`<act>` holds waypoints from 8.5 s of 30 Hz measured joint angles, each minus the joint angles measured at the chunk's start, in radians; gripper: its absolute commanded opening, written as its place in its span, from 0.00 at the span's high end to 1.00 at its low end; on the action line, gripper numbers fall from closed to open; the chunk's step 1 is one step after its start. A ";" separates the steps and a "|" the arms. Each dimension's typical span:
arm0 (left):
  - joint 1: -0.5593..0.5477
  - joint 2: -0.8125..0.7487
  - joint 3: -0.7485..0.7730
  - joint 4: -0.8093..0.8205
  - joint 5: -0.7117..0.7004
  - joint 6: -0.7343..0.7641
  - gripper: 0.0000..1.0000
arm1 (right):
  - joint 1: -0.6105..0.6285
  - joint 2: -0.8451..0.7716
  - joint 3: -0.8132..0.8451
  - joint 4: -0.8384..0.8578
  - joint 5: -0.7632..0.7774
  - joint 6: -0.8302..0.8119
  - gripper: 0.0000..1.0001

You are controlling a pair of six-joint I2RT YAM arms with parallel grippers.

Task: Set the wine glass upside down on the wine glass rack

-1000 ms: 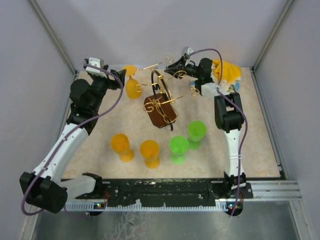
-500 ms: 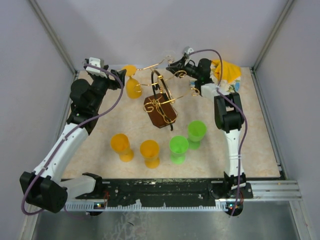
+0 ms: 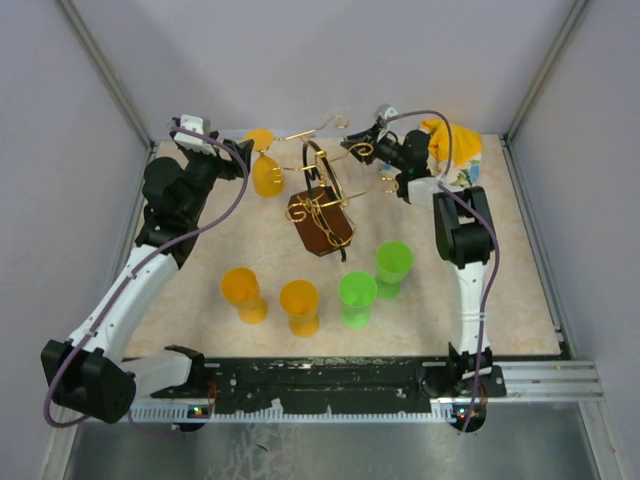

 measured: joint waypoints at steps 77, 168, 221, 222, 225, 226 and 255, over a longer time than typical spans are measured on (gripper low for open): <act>0.006 0.011 0.152 -0.310 -0.029 -0.140 0.00 | -0.064 -1.074 -0.435 -1.170 0.723 -0.003 0.20; 0.218 -0.076 0.137 -0.285 0.235 -1.481 0.21 | 0.834 -0.825 -0.366 -0.204 1.339 -0.778 1.00; 0.227 -0.071 0.022 -0.255 0.306 -1.489 0.60 | 0.971 -0.668 -0.340 -0.005 1.255 -0.830 1.00; 0.230 -0.071 0.020 -0.249 0.303 -1.489 0.63 | 0.972 -0.668 -0.340 -0.004 1.255 -0.830 1.00; 0.232 -0.070 0.013 -0.240 0.295 -1.489 0.74 | 0.972 -0.668 -0.341 -0.001 1.257 -0.830 0.99; 0.233 -0.070 0.012 -0.238 0.295 -1.489 0.78 | 0.972 -0.668 -0.344 0.001 1.258 -0.830 0.98; 0.242 -0.040 -0.052 -0.092 0.367 -1.516 0.59 | 0.974 -0.673 -0.380 0.039 1.276 -0.846 1.00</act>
